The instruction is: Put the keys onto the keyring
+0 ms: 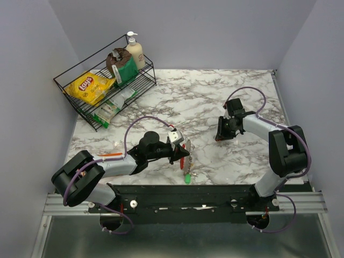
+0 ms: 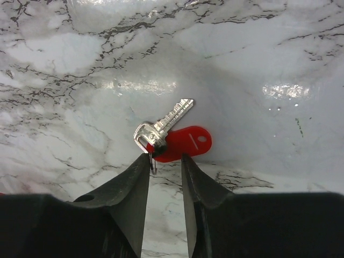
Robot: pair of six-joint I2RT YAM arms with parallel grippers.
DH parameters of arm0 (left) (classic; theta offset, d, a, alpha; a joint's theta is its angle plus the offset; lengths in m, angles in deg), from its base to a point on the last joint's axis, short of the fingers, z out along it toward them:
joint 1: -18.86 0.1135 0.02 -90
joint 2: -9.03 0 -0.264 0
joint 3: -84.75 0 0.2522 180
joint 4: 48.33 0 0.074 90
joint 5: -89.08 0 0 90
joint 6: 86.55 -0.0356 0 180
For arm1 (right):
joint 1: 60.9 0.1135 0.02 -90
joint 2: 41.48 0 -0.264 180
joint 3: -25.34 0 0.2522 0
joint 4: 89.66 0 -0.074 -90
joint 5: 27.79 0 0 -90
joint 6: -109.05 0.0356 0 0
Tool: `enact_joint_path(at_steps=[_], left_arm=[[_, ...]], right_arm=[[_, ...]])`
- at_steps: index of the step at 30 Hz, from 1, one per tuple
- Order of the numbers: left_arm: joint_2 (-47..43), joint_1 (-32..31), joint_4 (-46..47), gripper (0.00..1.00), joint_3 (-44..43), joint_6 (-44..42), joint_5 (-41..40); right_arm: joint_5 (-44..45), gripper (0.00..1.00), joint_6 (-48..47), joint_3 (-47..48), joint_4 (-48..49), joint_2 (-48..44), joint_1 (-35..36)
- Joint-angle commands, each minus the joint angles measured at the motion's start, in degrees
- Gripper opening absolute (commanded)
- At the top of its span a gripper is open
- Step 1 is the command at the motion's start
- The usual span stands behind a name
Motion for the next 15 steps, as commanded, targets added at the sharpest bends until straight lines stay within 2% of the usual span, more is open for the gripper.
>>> enact_joint_path(at_steps=[1,3,11,15], left_arm=[[-1.5,-0.5,0.0,0.00,-1.2,-1.0,-0.9],[-1.7,-0.4,-0.4,0.00,-1.2,-1.0,-0.8],[-1.9,-0.5,-0.7,0.00,-1.2,-1.3,-1.0],[-1.5,-0.6,-0.8,0.00,-1.3,-1.3,-1.0]], right_arm=[[-1.9,0.36,0.9,0.0,1.7,1.5,-0.4],[-2.3,0.30,0.9,0.0,2.0,1.9,-0.4],[-4.0,0.22,0.8,-0.2,2.2,1.1,-0.4],[-6.2,0.21,0.8,-0.1,2.7,1.1,-0.4]])
